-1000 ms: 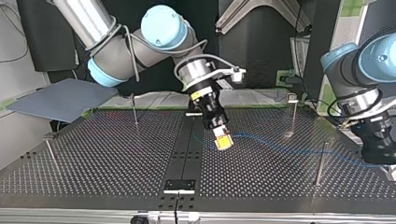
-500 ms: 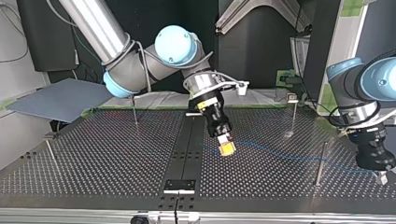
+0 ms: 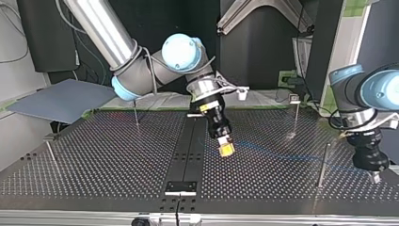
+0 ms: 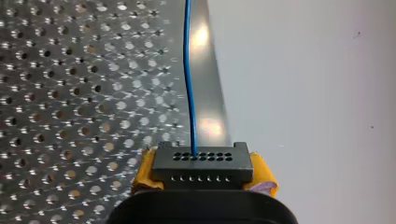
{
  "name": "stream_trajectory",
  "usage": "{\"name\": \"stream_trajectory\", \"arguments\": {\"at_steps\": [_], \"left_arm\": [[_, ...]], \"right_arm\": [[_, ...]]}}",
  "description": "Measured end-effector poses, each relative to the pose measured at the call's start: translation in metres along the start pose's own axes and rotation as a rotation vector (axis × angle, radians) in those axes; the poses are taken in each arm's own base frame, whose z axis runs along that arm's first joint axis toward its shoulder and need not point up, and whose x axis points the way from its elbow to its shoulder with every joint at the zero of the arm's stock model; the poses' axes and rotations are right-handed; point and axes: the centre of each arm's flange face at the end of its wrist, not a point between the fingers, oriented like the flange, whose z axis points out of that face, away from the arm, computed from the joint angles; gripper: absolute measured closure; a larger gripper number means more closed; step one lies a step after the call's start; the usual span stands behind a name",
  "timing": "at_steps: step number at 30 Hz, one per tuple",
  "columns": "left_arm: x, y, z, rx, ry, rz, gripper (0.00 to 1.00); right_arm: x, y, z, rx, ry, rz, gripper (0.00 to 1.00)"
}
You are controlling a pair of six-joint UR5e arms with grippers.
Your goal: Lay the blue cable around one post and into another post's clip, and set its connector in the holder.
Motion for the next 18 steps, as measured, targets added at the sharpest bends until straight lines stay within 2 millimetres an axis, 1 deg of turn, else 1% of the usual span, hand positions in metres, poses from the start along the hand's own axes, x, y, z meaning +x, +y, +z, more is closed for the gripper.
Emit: {"name": "stream_trajectory", "arguments": {"at_steps": [6, 9, 13, 18], "left_arm": [[0.005, 0.005, 0.006, 0.007, 0.013, 0.002, 1.0], [0.014, 0.01, 0.009, 0.005, 0.032, 0.004, 1.0], [0.03, 0.017, 0.012, 0.004, 0.067, 0.006, 1.0], [0.043, 0.022, 0.014, -0.001, 0.091, 0.008, 1.0]], "right_arm": [[-0.018, -0.003, 0.006, 0.005, -0.016, 0.0, 1.0], [-0.024, -0.003, 0.008, 0.006, -0.018, 0.0, 1.0], [-0.03, -0.001, 0.009, 0.001, -0.022, 0.0, 1.0], [-0.037, 0.005, 0.009, -0.006, -0.033, -0.002, 1.0]]}}
